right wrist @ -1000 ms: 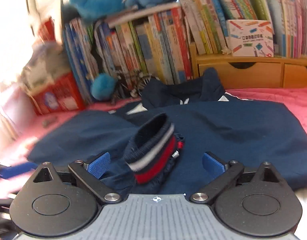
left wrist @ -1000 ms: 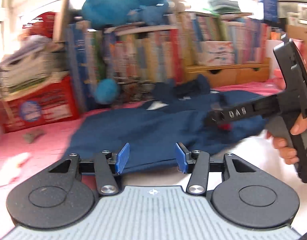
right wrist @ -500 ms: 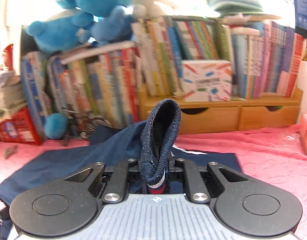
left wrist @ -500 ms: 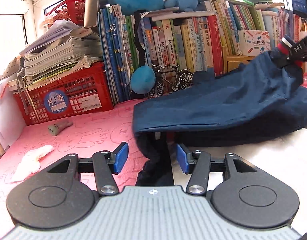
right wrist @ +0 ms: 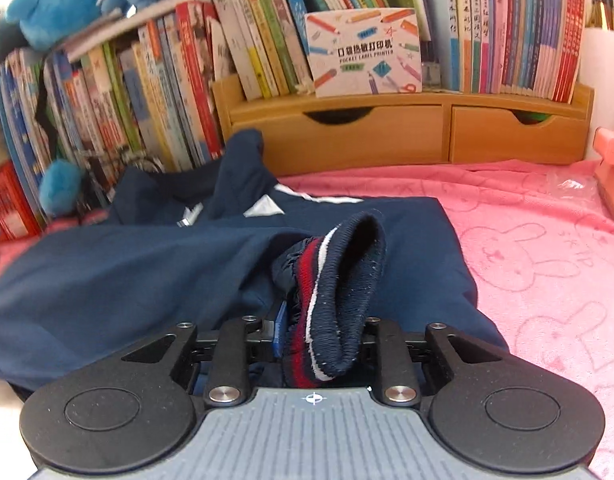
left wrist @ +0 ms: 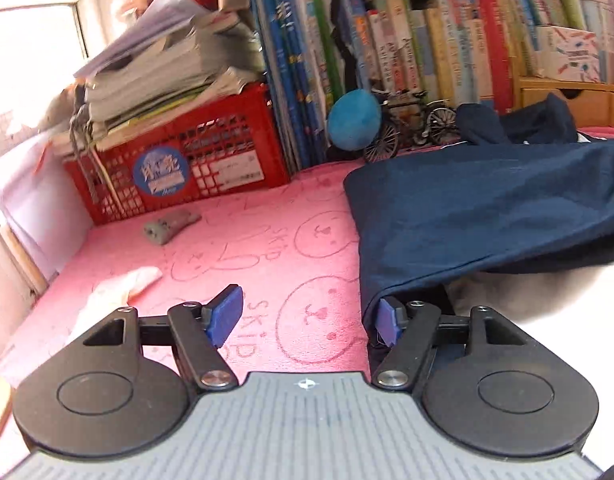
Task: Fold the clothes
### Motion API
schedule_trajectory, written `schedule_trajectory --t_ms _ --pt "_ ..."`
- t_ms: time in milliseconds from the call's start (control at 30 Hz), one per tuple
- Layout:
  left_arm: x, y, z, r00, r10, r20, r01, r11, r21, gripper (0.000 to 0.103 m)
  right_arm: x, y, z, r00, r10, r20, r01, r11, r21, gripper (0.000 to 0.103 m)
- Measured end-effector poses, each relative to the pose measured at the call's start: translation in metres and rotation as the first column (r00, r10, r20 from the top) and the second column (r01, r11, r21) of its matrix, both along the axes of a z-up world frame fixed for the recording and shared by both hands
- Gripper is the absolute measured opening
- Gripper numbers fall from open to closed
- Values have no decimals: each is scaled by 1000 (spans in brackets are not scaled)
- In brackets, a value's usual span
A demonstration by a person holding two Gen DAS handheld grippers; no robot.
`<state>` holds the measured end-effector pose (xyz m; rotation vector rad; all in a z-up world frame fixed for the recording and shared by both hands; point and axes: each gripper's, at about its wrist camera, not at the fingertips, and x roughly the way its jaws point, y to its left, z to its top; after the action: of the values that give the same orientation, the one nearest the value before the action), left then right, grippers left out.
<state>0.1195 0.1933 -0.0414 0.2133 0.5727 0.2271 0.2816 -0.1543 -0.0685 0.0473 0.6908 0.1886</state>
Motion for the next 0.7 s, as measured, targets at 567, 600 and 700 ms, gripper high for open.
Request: schedule_trajectory --t_ms 567,600,700 --pt "49 -37 -22 997 -59 -52 65 992 111 69 -38 -12 34 982 -169 88 185 953 -238 90" --pt "46 -34 -24 997 -56 -53 61 993 99 68 -39 -20 37 974 -200 103 219 948 -232 90" --pt "42 -34 -27 997 -48 -58 53 994 95 68 -44 -22 44 967 -193 164 226 949 -219 88"
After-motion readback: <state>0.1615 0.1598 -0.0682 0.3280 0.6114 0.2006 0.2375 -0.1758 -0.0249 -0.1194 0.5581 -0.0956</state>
